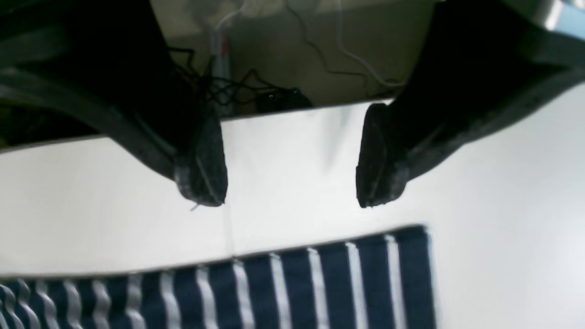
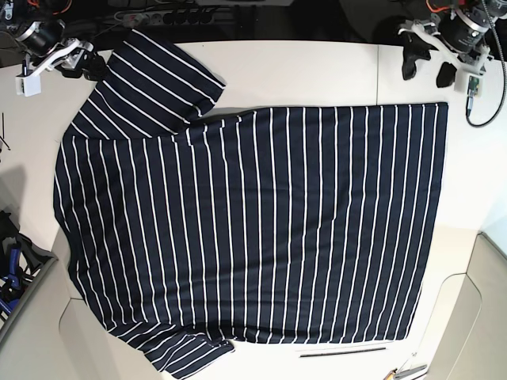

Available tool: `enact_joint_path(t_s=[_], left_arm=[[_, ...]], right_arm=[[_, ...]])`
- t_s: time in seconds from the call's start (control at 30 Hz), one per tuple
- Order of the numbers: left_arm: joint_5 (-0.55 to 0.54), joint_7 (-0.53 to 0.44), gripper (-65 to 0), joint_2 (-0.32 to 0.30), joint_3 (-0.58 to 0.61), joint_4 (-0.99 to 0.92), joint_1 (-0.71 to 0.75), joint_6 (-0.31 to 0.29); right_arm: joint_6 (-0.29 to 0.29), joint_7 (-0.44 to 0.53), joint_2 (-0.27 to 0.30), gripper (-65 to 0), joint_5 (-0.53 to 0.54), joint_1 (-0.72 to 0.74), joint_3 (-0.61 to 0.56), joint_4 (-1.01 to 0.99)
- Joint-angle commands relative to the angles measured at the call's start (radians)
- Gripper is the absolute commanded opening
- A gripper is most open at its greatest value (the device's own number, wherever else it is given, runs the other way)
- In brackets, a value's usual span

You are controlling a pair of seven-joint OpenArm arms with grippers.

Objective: Fold the T-shirt properly
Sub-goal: 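Grasp the shirt's shoulder corners with the left and right grippers, then lift the shoulder edge with both grippers and pull it toward the robot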

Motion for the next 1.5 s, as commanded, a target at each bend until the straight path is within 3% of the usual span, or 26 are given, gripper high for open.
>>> enact_joint_path(t_s=[0.0,0.17,0.3,0.7,1.1,1.47], left_arm=[[-0.007,-0.018,-18.3,-0.025,-0.007,-0.006,-0.014,0.018],[-0.004,-0.007,-18.3,-0.074,-0.019,-0.105,-0.106,0.074],[-0.029,0.044,-18.3,-0.098,-0.066,-0.183,-0.190,0.079],[-0.227,0.108,-18.3,-0.132,-0.069,-0.492,-0.336,-0.053],[-0.229,0.101,-18.3,-0.132,-0.004,-0.541,-0.351,-0.064],[-0.227,0.101,-18.5,-0.129,0.071,-0.541,-0.351,-0.087]], right_arm=[[0.010,0.012,0.010,-24.2,0.020,0.005,0.004,0.010],[0.010,0.011,0.009,-24.2,0.023,0.010,0.000,0.010],[0.010,0.008,0.009,-24.2,0.023,0.010,0.000,0.010],[0.024,-0.026,0.008,-24.2,0.071,0.013,0.000,0.010],[0.029,-0.043,-0.042,-24.2,0.093,0.013,-0.052,0.010],[0.029,-0.040,-0.041,-24.3,0.092,0.040,-0.119,0.010]])
